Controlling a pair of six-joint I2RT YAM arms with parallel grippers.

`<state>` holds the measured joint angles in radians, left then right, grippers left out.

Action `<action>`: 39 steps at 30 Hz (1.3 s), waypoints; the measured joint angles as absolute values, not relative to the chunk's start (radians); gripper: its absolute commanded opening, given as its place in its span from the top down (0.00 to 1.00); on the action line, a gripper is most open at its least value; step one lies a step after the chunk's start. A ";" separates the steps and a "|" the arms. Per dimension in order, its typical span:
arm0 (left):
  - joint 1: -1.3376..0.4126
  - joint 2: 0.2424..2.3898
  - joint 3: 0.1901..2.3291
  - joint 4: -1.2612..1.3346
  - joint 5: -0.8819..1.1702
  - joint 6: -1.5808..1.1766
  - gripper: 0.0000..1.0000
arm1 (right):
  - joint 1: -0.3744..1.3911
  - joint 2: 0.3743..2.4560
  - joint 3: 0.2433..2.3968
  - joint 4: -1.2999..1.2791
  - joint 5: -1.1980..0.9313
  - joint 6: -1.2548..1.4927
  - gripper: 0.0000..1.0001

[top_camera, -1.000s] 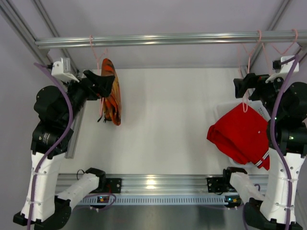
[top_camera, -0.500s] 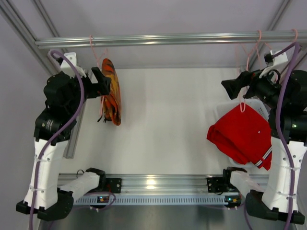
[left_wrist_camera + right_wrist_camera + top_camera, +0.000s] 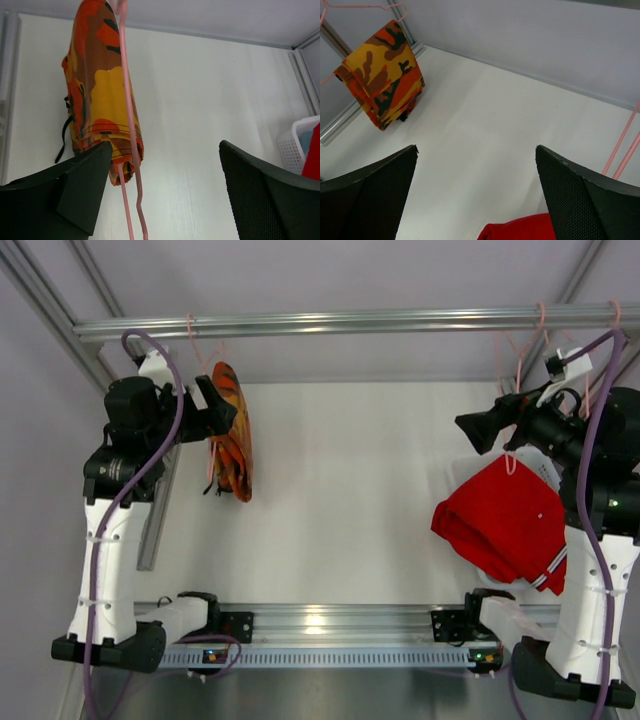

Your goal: Remove the trousers from the hanger

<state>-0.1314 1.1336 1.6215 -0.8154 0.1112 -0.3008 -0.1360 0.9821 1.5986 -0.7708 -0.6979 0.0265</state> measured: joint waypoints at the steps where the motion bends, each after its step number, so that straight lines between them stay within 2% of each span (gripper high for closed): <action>1: -0.112 1.136 1.608 -0.815 0.142 -0.313 0.09 | -0.136 0.981 1.599 -0.772 -0.699 0.026 0.00; 6: 0.038 1.141 1.521 -0.770 0.344 -0.367 0.16 | -0.136 0.975 1.599 -0.783 -0.702 0.001 0.00; 9: 0.157 1.142 1.428 -0.679 0.550 -0.437 0.24 | -0.136 0.966 1.599 -0.797 -0.702 -0.012 0.01; 11: 0.239 1.141 1.331 -0.558 0.708 -0.533 0.29 | -0.136 0.962 1.599 -0.805 -0.703 -0.020 0.00; 14: 0.313 1.142 1.186 -0.318 0.888 -0.721 0.32 | -0.136 0.955 1.599 -0.816 -0.703 -0.031 0.01; 19: 0.326 1.142 1.069 0.036 1.070 -0.986 0.35 | -0.136 0.948 1.596 -0.818 -0.704 -0.042 0.01; 24: 0.326 1.139 1.068 0.254 1.147 -1.112 0.40 | -0.136 0.942 1.578 -0.819 -0.706 -0.042 0.01; 33: 0.323 1.146 1.060 0.340 1.181 -1.177 0.43 | -0.136 0.944 1.576 -0.819 -0.707 -0.041 0.01; 37: 0.310 1.167 1.052 0.385 1.179 -1.196 0.46 | -0.136 0.945 1.576 -0.819 -0.707 -0.040 0.01; 39: 0.300 1.178 1.041 0.402 1.175 -1.208 0.51 | -0.136 0.949 1.576 -0.819 -0.707 -0.037 0.00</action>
